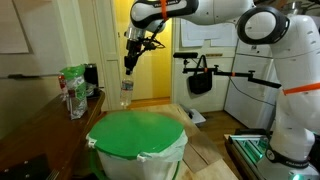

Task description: Move the water bottle to the back of the counter

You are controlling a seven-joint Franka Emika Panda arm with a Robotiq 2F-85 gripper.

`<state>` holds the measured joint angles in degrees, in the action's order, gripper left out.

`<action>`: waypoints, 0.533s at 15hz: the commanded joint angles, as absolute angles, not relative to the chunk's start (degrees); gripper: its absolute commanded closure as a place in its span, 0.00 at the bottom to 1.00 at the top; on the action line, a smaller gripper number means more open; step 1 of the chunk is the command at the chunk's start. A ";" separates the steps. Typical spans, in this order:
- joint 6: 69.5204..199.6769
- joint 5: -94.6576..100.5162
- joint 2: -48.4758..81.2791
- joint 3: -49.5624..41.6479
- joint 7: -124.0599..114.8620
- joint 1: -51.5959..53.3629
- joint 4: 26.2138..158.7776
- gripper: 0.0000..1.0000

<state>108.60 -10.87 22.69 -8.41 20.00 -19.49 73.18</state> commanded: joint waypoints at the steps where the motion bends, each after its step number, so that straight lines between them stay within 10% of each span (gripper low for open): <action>1: 108.59 -10.95 23.00 -8.34 20.37 -19.51 72.89 0.69; 2: 108.57 -11.00 23.23 -8.34 20.57 -19.61 72.64 0.69; 3: 111.10 -9.56 26.24 -8.91 19.11 -19.22 70.97 0.92; 8: 114.59 -12.26 34.57 -5.92 19.89 -20.74 63.48 0.92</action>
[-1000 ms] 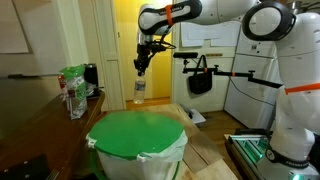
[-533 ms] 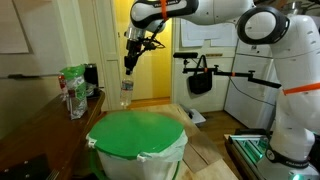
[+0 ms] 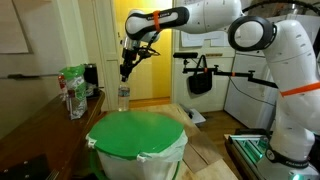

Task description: Move the water bottle to the back of the counter

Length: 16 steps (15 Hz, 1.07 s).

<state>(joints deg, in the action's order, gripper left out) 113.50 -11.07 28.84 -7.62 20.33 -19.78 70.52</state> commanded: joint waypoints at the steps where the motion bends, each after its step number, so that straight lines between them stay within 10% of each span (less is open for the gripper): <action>1: 114.56 -11.81 36.20 -5.47 19.84 -20.69 61.47 0.92; 16: 108.52 -8.23 44.52 -4.39 21.72 -18.44 52.75 0.92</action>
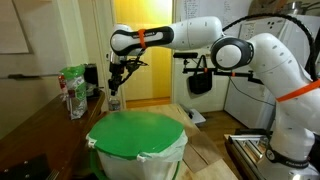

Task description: Move the water bottle to the back of the counter

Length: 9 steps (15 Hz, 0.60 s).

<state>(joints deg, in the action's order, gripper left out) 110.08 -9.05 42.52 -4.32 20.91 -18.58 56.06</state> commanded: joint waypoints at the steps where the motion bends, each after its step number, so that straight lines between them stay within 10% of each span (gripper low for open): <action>1: 108.26 -8.12 44.59 -4.47 21.76 -18.32 52.63 0.44; 9: 96.20 -7.63 33.69 -5.14 17.18 -16.68 57.67 0.00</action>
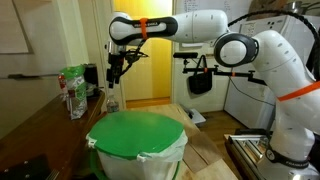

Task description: Move the water bottle to the back of the counter

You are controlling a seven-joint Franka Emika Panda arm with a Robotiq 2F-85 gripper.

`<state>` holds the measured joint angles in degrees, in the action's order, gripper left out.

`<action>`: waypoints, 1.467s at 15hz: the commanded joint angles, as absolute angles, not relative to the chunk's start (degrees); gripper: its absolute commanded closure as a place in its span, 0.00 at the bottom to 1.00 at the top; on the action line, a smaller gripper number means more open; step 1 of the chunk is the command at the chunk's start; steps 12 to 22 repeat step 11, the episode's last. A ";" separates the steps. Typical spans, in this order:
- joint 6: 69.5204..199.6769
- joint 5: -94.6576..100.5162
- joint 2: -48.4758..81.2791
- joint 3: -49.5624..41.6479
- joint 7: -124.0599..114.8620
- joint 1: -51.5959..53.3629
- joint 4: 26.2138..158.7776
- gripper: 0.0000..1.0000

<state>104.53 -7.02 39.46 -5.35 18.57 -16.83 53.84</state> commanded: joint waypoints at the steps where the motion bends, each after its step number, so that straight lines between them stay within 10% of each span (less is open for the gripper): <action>1: 92.58 -9.26 31.74 -4.36 17.32 -17.25 58.89 0.00; 9: 86.47 -11.07 14.70 -5.33 11.39 -16.04 78.47 0.00; 22: 85.09 -11.49 18.64 -4.83 13.08 -16.81 72.14 0.00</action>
